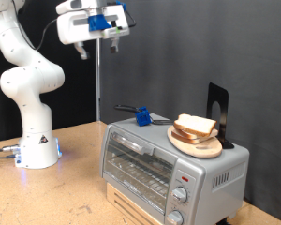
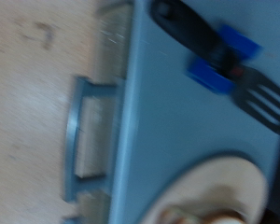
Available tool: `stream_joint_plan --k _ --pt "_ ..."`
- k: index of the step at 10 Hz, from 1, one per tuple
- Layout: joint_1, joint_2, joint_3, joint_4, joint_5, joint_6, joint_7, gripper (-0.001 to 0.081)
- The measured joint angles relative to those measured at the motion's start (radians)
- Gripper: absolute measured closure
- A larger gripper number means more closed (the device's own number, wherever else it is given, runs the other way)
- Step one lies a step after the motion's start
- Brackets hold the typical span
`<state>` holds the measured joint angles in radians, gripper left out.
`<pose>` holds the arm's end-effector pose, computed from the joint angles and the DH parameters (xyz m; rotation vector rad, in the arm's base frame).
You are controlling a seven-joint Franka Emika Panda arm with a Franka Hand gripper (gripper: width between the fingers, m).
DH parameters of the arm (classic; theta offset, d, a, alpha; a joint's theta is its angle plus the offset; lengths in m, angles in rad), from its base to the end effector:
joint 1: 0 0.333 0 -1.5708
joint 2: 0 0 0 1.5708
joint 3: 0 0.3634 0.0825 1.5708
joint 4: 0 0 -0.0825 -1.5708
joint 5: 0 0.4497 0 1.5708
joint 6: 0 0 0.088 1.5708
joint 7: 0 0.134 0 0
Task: Make a piece of toast with the oven
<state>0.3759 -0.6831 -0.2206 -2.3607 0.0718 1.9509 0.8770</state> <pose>0.4119 0.0554 0.5895 -2.6494 0.9814 -0.1654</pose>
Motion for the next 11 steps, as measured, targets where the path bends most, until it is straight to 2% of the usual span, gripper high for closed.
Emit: stream_joint_plan --k 1,3,4,6,8,10,11 --pt "0.031 0.005 -0.021 0.000 0.073 0.066 -0.034 0.0003" --pt "0.055 0.013 -0.029 0.000 0.115 0.135 -0.047 0.0003" --pt "0.054 0.013 -0.029 -0.001 0.114 0.130 -0.047 0.0003" --pt "0.084 0.019 -0.076 0.044 0.232 -0.025 -0.061 0.0003" --pt "0.094 0.022 -0.121 0.057 0.290 -0.029 -0.080 0.0003" --pt "0.086 0.023 -0.146 0.022 0.277 0.010 -0.134 0.0003" --pt "0.084 0.030 -0.167 0.000 0.266 -0.014 -0.156 0.0003"
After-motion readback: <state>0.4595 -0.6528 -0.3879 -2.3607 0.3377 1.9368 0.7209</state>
